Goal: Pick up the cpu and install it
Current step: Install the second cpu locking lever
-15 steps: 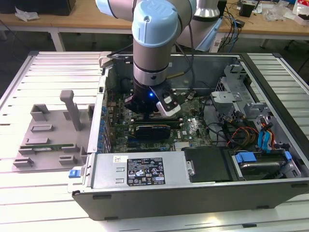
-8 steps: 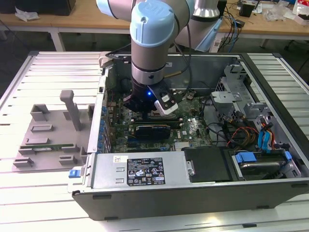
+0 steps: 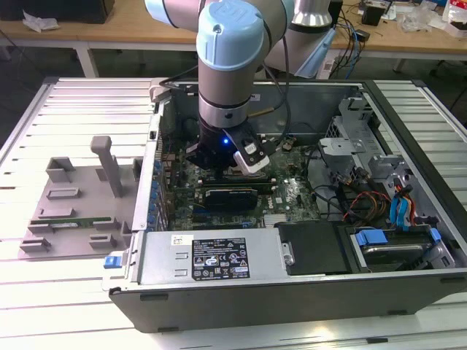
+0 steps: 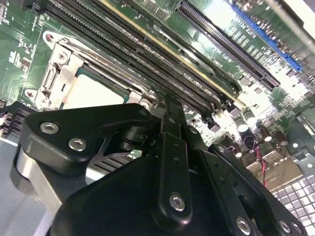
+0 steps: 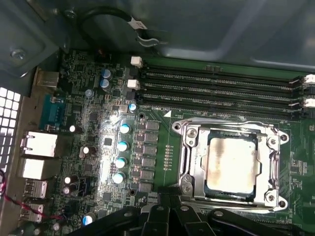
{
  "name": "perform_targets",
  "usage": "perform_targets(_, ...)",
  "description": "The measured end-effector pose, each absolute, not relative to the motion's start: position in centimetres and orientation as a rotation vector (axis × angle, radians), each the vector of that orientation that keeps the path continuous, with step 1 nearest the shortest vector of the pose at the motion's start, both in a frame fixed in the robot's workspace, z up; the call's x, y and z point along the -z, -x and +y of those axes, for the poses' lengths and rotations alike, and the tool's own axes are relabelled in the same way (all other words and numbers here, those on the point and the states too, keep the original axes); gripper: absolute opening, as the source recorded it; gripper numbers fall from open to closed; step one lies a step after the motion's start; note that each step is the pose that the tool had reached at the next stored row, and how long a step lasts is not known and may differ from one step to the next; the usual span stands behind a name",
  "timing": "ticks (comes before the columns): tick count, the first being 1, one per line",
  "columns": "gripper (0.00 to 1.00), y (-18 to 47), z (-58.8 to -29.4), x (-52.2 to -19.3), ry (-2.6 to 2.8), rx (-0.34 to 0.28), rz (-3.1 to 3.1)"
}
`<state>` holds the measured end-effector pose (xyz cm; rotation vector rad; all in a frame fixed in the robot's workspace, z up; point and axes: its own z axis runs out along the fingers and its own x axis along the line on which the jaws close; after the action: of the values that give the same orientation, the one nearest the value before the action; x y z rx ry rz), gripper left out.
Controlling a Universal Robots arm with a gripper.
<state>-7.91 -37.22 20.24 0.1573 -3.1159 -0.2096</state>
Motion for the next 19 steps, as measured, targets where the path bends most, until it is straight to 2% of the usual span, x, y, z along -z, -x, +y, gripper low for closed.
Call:
perform_targets(8, 0.11, 7.5, -37.0, -20.0, -0.158, 0.207, -3.113)
perform_targets(13, 0.11, 7.2, -36.9, -21.0, -0.158, 0.203, -3.113)
perform_targets(19, 0.11, 5.9, -35.4, -21.2, -0.157, 0.174, -3.109)
